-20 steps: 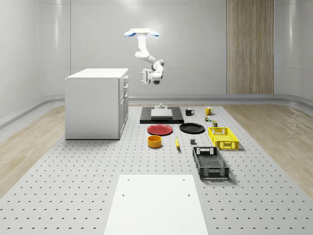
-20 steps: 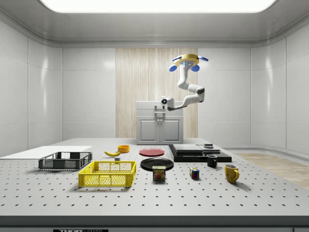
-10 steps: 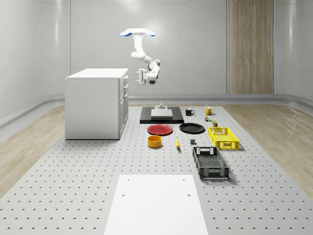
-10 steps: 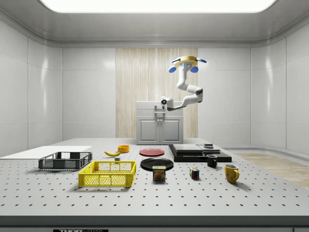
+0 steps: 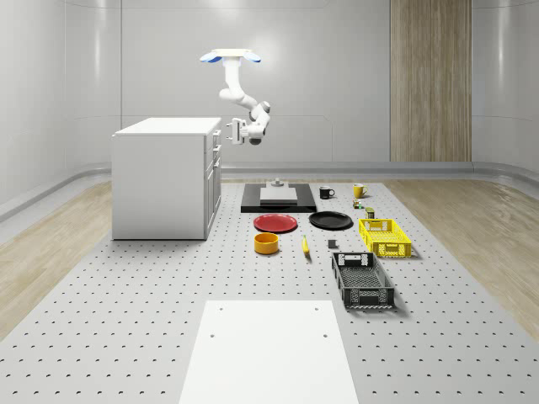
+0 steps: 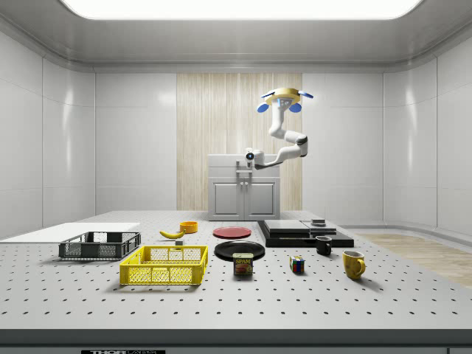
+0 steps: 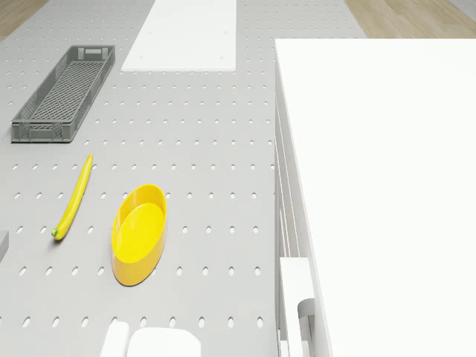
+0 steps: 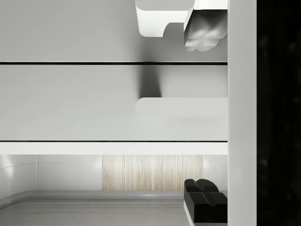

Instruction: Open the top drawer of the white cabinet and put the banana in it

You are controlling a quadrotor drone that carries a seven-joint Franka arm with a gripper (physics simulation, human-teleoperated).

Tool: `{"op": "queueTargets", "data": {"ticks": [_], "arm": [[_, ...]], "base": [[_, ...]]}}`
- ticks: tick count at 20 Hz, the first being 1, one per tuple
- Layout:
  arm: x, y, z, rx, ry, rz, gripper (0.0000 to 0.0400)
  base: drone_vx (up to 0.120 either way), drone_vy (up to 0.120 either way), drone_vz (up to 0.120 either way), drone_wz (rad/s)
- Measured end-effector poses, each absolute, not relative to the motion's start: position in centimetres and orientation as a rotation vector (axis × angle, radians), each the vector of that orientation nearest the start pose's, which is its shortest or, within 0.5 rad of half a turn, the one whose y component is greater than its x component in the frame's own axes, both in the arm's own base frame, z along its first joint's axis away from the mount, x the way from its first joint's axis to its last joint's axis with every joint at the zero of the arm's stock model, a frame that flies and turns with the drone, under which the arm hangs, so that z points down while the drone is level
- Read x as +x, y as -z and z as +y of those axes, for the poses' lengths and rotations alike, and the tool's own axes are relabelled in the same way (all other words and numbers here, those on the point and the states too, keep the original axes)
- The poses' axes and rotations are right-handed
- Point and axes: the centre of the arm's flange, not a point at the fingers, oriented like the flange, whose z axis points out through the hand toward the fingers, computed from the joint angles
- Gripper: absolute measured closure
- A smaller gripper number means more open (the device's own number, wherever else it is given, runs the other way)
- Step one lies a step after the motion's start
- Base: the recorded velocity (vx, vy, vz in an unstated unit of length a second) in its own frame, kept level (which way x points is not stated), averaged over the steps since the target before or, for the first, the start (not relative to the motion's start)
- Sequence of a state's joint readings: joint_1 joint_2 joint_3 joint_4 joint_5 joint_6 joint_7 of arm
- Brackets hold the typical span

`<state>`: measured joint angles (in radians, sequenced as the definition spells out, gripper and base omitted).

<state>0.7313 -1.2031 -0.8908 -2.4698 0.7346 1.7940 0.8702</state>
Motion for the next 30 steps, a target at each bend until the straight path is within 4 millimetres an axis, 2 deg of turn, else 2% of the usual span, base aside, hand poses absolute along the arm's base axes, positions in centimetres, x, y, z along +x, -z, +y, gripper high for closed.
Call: {"op": "queueTargets", "data": {"ticks": [3, 12, 24, 30], "arm": [[30.7, -59.1, -10.0, -1.484, -0.613, 0.613, 0.0], [30.7, -59.1, -9.9, -1.484, -0.613, 0.613, 0.0], [30.7, -59.1, -5.5, -1.484, -0.613, 0.613, 0.0], [30.7, -60.1, -4.3, -1.484, -0.613, 0.613, 0.0]], "base": [[0.0, 0.027, 0.0, 0.0], [0.0, 0.102, 0.0, 0.0], [0.0, 0.0, 0.0, 0.0], [0.0, 0.0, 0.0, 0.0]]}}
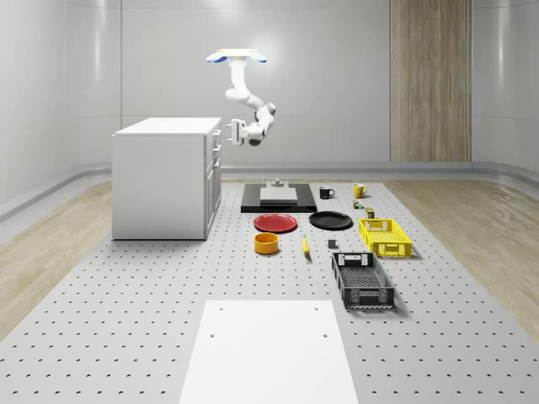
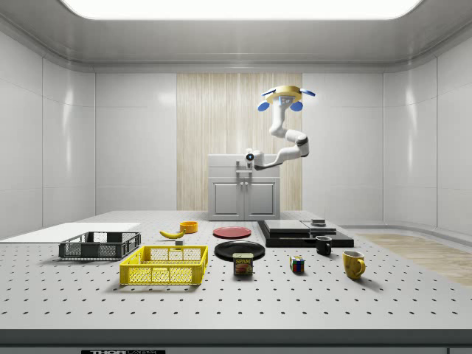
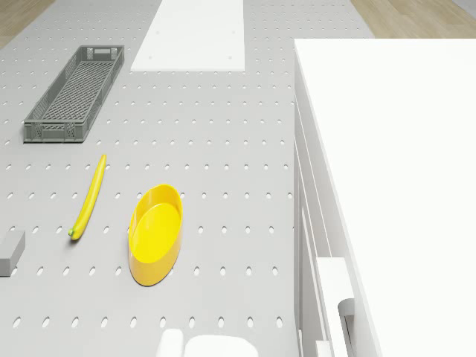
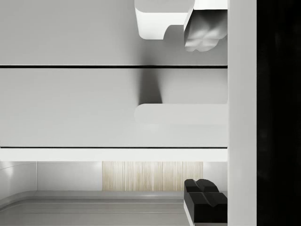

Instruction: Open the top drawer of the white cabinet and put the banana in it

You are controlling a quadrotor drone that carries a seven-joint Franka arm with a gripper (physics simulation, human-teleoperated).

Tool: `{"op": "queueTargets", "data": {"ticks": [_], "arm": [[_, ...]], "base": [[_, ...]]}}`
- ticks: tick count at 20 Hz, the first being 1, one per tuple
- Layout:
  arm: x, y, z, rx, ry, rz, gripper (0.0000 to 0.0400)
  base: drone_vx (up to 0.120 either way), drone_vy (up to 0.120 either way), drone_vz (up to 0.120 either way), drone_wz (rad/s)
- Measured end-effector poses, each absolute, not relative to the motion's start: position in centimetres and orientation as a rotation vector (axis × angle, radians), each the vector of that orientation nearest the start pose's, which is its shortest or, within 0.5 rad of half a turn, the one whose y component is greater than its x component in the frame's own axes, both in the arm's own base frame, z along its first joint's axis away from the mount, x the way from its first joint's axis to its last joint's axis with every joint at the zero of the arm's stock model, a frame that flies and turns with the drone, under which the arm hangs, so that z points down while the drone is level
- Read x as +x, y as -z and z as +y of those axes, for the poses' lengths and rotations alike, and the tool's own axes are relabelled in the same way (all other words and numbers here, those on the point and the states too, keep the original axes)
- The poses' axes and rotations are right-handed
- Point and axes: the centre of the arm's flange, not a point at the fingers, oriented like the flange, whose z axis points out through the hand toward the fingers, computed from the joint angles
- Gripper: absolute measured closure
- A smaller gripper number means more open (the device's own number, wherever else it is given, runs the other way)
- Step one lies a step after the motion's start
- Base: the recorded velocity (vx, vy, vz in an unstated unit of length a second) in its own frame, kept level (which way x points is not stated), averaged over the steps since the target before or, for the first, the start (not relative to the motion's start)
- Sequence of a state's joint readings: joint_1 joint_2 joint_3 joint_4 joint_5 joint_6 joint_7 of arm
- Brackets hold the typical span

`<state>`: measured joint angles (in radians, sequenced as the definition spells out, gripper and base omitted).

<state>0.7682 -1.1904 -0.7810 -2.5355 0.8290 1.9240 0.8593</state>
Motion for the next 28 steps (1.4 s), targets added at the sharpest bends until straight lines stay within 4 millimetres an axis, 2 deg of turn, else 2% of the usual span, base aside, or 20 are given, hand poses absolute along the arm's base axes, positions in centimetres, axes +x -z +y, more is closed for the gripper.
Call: {"op": "queueTargets", "data": {"ticks": [10, 28], "arm": [[32.3, -60.6, -3.7, -1.484, -0.612, 0.613, 0.0], [32.6, -60.7, 0.6, -1.483, -0.613, 0.612, 0.0]], "base": [[0.0, 0.0, 0.0, 0.0], [0.0, 0.0, 0.0, 0.0]]}}
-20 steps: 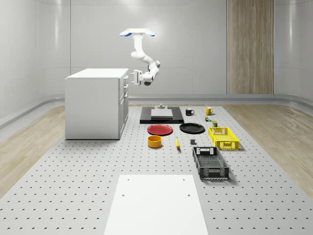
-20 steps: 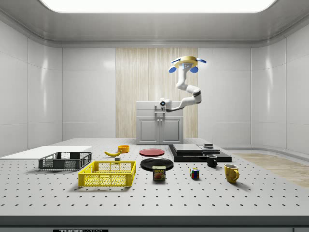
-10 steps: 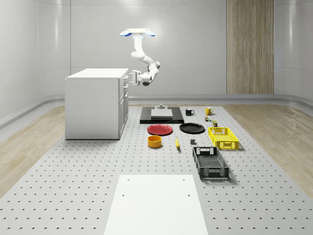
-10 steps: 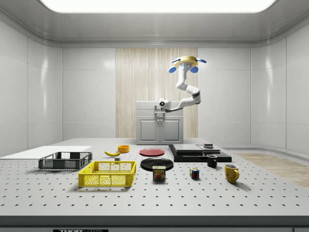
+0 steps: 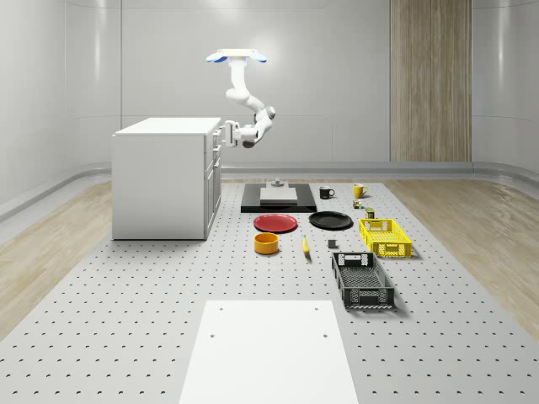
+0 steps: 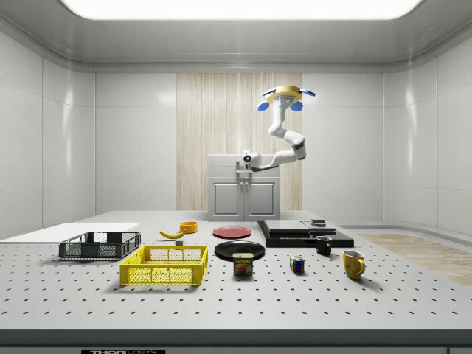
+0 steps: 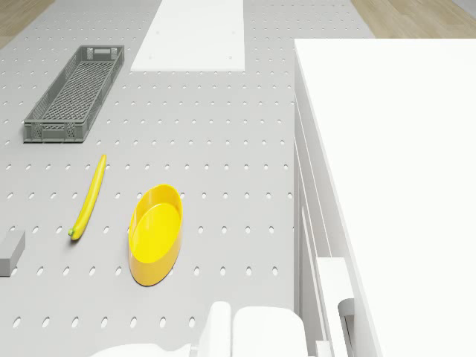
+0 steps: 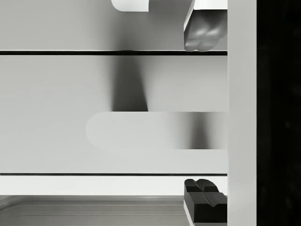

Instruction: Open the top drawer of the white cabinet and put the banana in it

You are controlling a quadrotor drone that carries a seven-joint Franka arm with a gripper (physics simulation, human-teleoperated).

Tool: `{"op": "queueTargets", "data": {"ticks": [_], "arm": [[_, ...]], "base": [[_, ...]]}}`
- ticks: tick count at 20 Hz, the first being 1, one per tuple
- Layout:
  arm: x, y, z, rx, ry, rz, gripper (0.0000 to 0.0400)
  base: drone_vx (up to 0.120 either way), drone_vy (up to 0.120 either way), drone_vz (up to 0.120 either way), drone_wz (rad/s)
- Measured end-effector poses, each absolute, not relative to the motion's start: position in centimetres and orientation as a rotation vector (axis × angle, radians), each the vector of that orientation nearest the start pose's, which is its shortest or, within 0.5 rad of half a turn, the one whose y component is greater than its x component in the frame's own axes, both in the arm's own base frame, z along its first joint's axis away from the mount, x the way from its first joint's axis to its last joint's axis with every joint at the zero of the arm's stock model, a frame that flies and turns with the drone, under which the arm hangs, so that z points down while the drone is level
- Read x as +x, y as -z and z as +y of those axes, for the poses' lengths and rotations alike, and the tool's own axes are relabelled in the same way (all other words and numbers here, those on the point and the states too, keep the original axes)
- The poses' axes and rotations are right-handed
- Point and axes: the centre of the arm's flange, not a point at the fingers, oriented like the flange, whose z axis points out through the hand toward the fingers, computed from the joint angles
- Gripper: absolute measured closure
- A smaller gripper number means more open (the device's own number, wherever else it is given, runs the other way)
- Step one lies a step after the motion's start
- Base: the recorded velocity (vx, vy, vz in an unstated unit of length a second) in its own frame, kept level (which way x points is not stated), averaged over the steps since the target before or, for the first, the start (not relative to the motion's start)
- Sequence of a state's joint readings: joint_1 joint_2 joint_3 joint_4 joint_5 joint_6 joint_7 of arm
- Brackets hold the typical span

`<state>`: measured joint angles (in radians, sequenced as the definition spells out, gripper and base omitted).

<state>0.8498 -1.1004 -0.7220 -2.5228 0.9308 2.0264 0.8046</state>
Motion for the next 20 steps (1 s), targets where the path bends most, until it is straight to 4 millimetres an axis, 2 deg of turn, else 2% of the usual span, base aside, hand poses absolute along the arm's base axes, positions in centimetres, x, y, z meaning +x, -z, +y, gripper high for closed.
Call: {"op": "queueTargets", "data": {"ticks": [6, 20], "arm": [[32.6, -60.5, 1.6, -1.483, -0.613, 0.612, 0.0], [32.7, -59.9, 2.5, -1.483, -0.613, 0.612, 0.0]], "base": [[0.0, 0.0, 0.0, 0.0], [0.0, 0.0, 0.0, 0.0]]}}
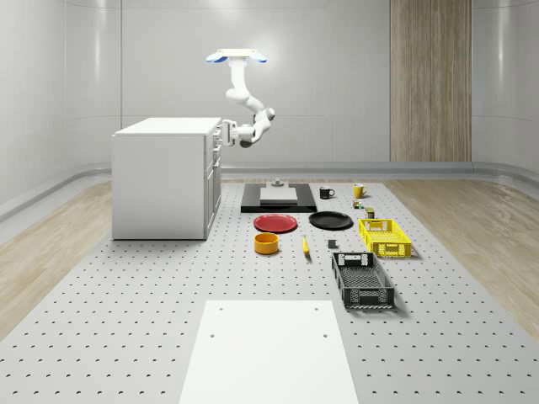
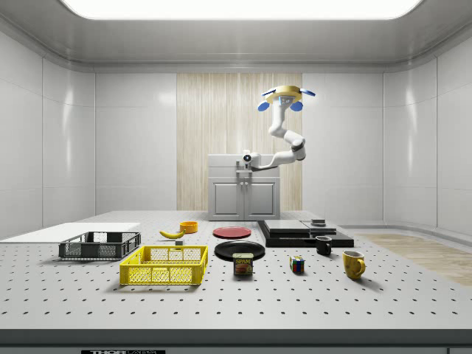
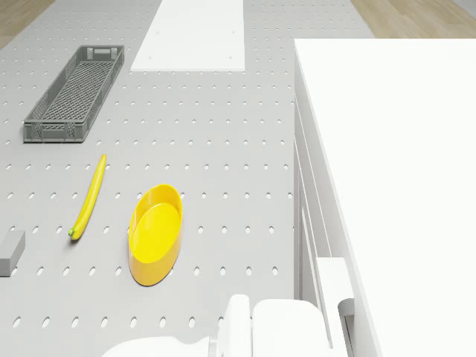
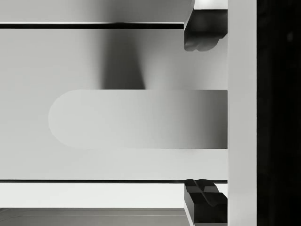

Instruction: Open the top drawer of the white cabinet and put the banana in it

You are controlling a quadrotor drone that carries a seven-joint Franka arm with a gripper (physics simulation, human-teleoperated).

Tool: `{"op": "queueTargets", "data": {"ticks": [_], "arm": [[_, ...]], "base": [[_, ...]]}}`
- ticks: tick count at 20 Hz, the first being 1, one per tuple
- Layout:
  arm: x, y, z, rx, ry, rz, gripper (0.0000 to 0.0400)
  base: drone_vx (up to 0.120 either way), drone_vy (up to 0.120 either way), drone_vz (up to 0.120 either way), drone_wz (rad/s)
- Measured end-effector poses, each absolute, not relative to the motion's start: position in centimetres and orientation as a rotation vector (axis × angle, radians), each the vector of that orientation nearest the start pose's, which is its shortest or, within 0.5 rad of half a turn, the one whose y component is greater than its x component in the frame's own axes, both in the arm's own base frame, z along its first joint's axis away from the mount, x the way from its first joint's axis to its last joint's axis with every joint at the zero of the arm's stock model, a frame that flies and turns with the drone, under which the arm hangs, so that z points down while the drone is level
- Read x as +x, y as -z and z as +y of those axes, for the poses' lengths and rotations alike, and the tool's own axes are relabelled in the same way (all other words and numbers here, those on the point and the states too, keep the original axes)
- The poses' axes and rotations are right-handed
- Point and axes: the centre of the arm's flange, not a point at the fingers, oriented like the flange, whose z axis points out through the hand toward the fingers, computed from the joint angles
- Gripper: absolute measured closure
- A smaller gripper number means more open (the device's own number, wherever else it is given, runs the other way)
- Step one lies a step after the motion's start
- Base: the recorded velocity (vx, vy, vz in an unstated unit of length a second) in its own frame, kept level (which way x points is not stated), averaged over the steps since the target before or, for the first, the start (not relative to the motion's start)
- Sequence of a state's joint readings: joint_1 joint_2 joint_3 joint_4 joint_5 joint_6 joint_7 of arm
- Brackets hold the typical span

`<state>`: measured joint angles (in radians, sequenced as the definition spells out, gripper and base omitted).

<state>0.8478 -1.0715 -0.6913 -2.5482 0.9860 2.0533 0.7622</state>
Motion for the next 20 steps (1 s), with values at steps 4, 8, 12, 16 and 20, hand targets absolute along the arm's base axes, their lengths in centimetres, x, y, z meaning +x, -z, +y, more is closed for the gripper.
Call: {"op": "queueTargets", "data": {"ticks": [4, 8, 12, 16, 20], "arm": [[32.7, -59.9, 2.6, -1.483, -0.613, 0.612, 0.0143], [32.7, -59.9, 2.6, -1.483, -0.613, 0.612, 0.0239], [32.7, -59.9, 2.6, -1.483, -0.613, 0.612, 0.0274], [32.6, -59.9, 2.2, -1.483, -0.613, 0.613, 0.0287], [32.6, -59.9, 1.5, -1.484, -0.613, 0.613, 0.0287]], "base": [[0.0, 0.0, 0.0, 0.0], [0.0, 0.0, 0.0, 0.0], [0.0, 0.0, 0.0, 0.0], [0.0, 0.0, 0.0, 0.0], [0.0, 0.0, 0.0, 0.0]]}}
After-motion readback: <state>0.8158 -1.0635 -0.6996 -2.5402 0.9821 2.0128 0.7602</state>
